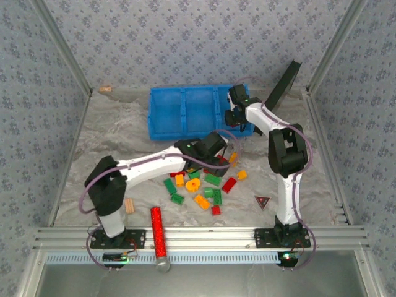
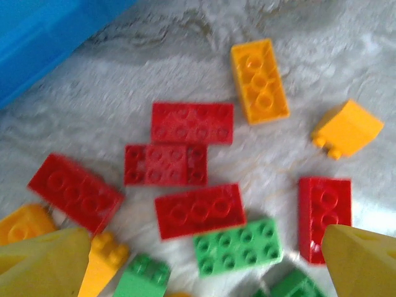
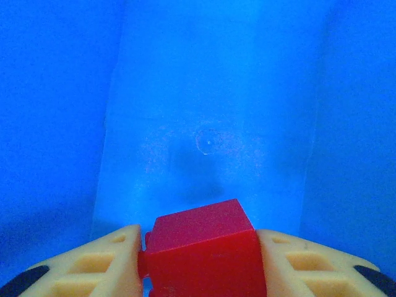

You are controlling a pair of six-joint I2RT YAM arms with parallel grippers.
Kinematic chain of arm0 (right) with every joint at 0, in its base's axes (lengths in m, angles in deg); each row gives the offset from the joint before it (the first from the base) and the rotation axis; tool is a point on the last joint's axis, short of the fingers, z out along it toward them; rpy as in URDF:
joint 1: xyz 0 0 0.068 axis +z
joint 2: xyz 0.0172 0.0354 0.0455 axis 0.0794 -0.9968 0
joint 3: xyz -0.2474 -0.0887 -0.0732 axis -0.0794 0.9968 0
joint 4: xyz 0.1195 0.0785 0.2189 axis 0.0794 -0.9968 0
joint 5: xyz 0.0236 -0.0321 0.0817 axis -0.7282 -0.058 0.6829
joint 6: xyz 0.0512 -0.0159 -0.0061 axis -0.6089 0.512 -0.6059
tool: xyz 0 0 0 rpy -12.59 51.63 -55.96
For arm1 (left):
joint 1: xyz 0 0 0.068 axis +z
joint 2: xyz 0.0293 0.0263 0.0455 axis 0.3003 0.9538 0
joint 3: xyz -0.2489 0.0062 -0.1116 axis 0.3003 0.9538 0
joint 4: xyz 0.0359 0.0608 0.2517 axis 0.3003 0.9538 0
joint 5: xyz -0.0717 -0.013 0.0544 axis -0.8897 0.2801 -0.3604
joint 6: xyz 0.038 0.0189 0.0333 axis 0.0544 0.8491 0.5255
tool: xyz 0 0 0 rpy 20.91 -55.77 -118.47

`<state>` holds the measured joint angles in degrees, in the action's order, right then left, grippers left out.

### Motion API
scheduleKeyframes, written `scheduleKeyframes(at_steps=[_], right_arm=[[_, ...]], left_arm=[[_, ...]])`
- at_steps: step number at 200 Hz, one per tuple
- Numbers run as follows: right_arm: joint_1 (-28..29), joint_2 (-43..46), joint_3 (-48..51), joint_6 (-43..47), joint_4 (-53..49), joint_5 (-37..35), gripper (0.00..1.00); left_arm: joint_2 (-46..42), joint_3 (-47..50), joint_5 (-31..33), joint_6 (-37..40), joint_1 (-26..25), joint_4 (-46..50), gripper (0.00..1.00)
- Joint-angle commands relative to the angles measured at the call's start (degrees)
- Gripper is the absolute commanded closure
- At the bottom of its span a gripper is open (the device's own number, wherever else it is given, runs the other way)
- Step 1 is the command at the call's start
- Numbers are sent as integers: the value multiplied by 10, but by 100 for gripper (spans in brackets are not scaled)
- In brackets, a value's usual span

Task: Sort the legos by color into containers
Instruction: Place the lego in the container, then pick up the lego from the center of the table.

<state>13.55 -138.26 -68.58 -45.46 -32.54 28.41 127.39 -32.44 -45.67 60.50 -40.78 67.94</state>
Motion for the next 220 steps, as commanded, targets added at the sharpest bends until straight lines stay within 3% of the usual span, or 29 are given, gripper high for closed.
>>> scheduleKeyframes(at_steps=[1,91,148,220], right_arm=[[-4,4,-2,-7,4,12,55],[-20,49,22,-2,11,66,35],[-26,102,25,-2,4,91,34],[-54,283,128,-23,-11,114,34]], left_arm=[[38,-46,-14,0,-3,-27,5],[177,-170,-33,5,-16,-21,11],[238,-222,-37,-2,-19,-17,14],[347,-353,27,0,-20,53,22]])
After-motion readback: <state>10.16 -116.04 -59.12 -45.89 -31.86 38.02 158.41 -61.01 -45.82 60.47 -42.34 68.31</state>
